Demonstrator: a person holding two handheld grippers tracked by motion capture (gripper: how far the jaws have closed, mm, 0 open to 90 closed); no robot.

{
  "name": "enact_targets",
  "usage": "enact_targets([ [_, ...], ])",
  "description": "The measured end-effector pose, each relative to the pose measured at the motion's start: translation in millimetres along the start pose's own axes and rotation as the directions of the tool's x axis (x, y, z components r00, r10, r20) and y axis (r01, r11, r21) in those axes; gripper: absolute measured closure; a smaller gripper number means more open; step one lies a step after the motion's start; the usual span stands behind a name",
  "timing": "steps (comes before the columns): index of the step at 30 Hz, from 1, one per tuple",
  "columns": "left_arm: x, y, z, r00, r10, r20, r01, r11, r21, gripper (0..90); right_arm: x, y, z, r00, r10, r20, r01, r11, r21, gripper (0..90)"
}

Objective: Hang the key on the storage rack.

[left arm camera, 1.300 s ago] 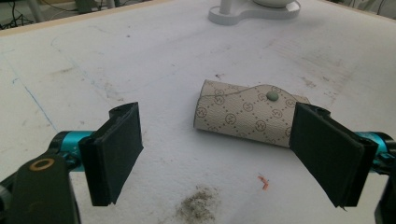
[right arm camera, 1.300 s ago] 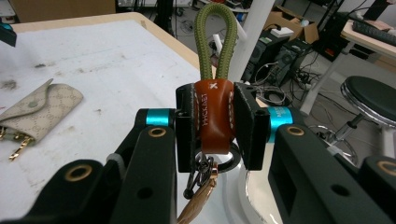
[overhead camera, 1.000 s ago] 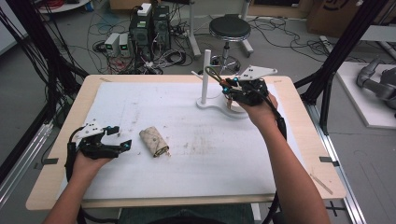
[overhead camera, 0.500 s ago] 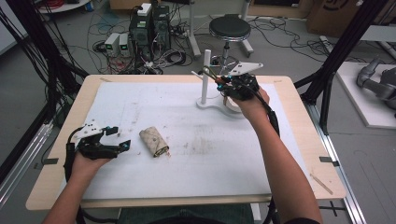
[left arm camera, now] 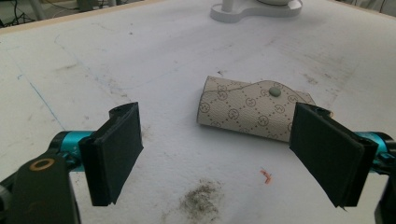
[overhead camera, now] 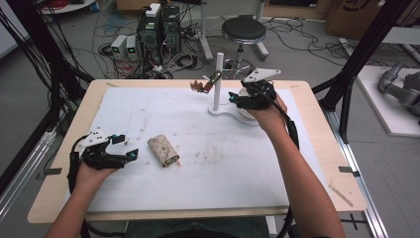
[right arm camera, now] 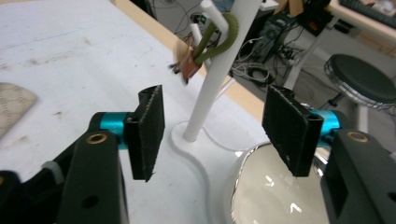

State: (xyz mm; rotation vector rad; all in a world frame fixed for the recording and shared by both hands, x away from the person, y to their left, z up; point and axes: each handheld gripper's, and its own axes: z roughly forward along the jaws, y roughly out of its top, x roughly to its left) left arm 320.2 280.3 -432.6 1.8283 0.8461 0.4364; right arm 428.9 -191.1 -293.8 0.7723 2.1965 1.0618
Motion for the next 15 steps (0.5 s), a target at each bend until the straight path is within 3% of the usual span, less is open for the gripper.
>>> enact_targets([
  [2,-0.3,0.3,0.0,1.0,0.001,0.001,-0.001,1.0,-0.001,17.2,1.7,-1.5,-4.7,1.0,0.004,-0.007,-0.004,1.0,0.003,37.1],
  [4,-0.5,0.6,-0.2,1.0,0.002,0.002,-0.002,1.0,-0.002,17.2,4.5,-8.9,-11.4,1.0,0.002,-0.005,-0.002,0.998,-0.068,37.0],
  [6,-0.8,0.5,0.0,1.0,0.001,0.003,-0.001,1.0,-0.001,17.2,5.8,-14.4,-14.9,0.9998,0.013,-0.013,-0.014,0.999,-0.052,35.3],
  [8,-0.9,0.2,0.2,1.0,0.002,0.005,-0.002,1.0,0.002,17.2,7.0,-23.3,-19.4,0.9995,0.027,-0.018,-0.029,0.996,-0.083,35.3],
  [15,-0.3,0.3,0.4,1.0,0.0,0.004,0.0,1.0,0.0,17.1,7.3,-54.1,-32.8,0.9967,0.078,-0.022,-0.08,0.993,-0.091,32.7],
])
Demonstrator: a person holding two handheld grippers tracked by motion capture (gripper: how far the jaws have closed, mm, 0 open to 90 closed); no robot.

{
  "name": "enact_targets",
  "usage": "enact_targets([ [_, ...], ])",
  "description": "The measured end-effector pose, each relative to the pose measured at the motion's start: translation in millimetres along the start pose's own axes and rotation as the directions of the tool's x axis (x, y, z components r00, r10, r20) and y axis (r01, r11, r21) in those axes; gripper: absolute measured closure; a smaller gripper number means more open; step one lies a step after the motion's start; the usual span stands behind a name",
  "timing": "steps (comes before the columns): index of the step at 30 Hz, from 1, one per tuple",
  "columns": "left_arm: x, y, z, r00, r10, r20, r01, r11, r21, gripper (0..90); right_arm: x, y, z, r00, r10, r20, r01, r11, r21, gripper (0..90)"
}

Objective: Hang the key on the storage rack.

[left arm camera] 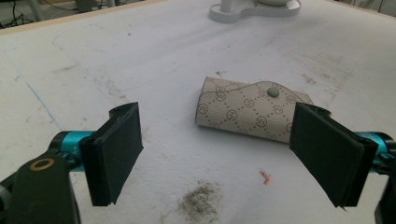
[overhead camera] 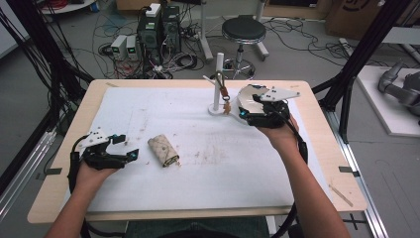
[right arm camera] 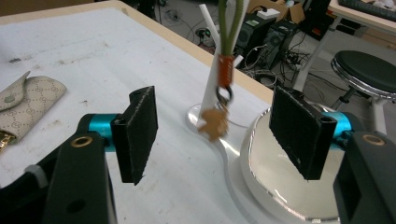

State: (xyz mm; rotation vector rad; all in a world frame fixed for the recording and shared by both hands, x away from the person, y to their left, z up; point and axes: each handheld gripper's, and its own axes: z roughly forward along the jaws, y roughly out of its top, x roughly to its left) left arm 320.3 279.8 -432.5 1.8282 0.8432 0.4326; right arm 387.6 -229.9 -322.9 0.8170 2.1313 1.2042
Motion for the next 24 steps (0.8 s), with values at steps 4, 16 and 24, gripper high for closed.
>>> enact_targets([
  [4,0.7,-0.2,-0.6,1.0,-0.001,-0.002,0.001,1.0,-0.003,17.2,0.2,-17.0,-8.9,0.9996,0.028,0.003,-0.028,1.0,-0.01,30.1],
  [16,1.4,-0.9,-1.3,1.0,-0.001,-0.007,0.001,1.0,-0.001,17.2,9.7,-68.0,-18.6,0.9956,0.09,0.023,-0.09,0.996,-0.019,26.0],
  [24,3.6,-1.0,-1.5,0.9999,-0.002,-0.011,0.002,1.0,-0.004,17.2,11.2,-85.9,-16.3,0.9924,0.121,0.023,-0.121,0.993,0.004,21.6],
])
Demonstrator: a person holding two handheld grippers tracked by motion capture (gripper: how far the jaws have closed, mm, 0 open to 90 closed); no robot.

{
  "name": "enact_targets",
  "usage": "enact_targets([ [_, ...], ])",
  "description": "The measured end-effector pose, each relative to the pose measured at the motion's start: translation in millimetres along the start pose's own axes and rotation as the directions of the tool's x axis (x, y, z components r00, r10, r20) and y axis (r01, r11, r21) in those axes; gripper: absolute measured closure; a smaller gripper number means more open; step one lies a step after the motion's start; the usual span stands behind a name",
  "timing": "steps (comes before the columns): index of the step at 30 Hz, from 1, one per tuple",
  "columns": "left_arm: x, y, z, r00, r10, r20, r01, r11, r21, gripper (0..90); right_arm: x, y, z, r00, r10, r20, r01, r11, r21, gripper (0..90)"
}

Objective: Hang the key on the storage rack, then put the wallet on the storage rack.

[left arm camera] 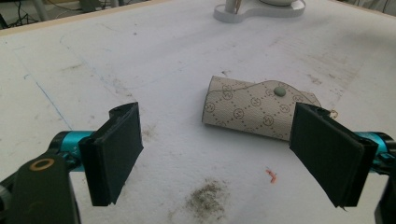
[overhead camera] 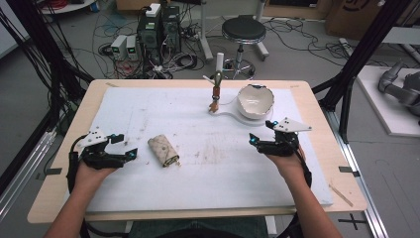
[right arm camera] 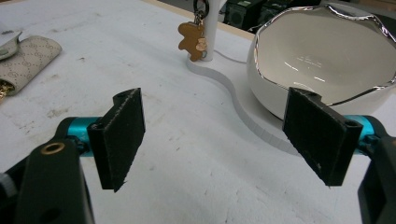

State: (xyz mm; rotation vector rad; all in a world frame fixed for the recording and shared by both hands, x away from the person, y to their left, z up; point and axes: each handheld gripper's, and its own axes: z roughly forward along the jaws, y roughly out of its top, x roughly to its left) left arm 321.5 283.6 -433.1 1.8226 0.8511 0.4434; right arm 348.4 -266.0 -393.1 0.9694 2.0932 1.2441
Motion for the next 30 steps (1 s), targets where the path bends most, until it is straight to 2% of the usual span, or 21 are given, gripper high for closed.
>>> enact_targets([
  [16,-1.0,1.5,0.0,1.0,0.007,0.0,-0.007,1.0,-0.002,17.2,-0.7,-5.5,1.7,1.0,0.005,0.005,-0.005,1.0,0.008,21.2],
  [24,0.0,0.0,-3.9,1.0,0.006,-0.005,-0.006,1.0,-0.007,17.2,4.7,-3.1,2.7,1.0,-0.001,0.002,0.001,1.0,0.007,21.2],
  [30,1.4,-4.5,-13.7,0.9998,-0.002,-0.021,0.002,1.0,-0.007,17.2,12.1,2.7,10.3,0.9997,-0.005,-0.024,0.005,1.0,0.001,21.2],
])
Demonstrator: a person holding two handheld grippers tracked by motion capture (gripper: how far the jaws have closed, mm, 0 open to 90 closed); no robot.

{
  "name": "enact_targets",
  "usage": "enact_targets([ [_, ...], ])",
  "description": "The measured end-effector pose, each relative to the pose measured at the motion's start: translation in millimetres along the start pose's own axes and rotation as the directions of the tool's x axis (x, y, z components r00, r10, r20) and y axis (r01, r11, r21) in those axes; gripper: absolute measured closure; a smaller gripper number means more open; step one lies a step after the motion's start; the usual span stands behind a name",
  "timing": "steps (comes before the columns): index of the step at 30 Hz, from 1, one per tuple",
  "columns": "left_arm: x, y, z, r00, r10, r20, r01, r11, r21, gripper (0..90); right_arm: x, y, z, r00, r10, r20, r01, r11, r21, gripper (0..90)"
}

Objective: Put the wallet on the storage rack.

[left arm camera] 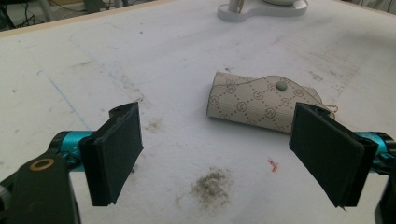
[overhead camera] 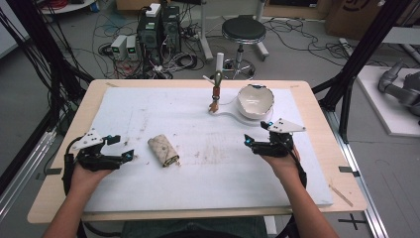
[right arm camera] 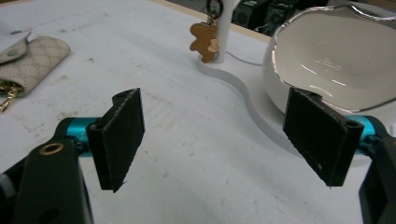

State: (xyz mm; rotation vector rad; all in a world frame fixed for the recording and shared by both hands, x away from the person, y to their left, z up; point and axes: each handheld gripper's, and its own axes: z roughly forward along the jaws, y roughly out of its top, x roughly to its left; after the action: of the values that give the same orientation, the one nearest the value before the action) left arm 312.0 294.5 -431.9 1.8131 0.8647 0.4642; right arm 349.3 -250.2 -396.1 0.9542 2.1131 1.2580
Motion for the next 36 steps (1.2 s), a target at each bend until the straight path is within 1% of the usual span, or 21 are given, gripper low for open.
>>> enact_targets([
  [1,-0.1,-0.8,-1.8,1.0,-0.004,-0.005,0.004,1.0,-0.002,17.2,1.5,0.9,1.7,1.0,-0.006,-0.001,0.006,1.0,0.0,21.2],
  [4,0.1,-2.9,-7.3,0.9999,-0.003,-0.016,0.003,1.0,0.002,17.2,7.2,4.5,6.3,0.9998,-0.003,-0.019,0.003,1.0,0.002,21.2],
  [9,0.8,-5.4,-15.0,0.9994,-0.011,-0.034,0.011,0.9999,-0.003,17.2,18.8,11.9,13.8,0.9986,-0.019,-0.049,0.019,1.0,0.001,21.2],
  [12,1.6,-6.6,-19.2,0.9992,-0.008,-0.04,0.008,0.9999,-0.006,17.2,28.5,16.5,20.0,0.9977,-0.02,-0.065,0.021,1.0,0.019,21.2],
  [15,2.4,-8.4,-23.2,0.9989,-0.011,-0.046,0.011,0.9999,-0.007,17.2,37.6,22.1,26.4,0.9963,-0.024,-0.083,0.026,0.999,0.019,21.2],
  [19,2.7,-10.5,-27.6,0.9985,-0.01,-0.054,0.01,0.9999,-0.006,17.2,51.4,31.9,36.7,0.9926,-0.046,-0.113,0.049,0.999,0.023,21.1],
  [25,2.9,-13.0,-33.6,0.9979,-0.01,-0.065,0.01,0.9999,-0.008,17.1,79.5,46.2,57.1,0.9812,-0.079,-0.176,0.086,0.996,0.033,20.9],
  [28,3.7,-14.3,-36.3,0.9975,-0.011,-0.069,0.011,0.9999,-0.007,17.2,90.2,49.9,66.8,0.9758,-0.086,-0.201,0.097,0.994,0.045,20.8],
  [36,5.3,-17.7,-42.1,0.9963,-0.016,-0.085,0.016,0.9999,-0.004,17.2,114.6,55.8,88.3,0.9645,-0.094,-0.247,0.114,0.991,0.07,20.3],
])
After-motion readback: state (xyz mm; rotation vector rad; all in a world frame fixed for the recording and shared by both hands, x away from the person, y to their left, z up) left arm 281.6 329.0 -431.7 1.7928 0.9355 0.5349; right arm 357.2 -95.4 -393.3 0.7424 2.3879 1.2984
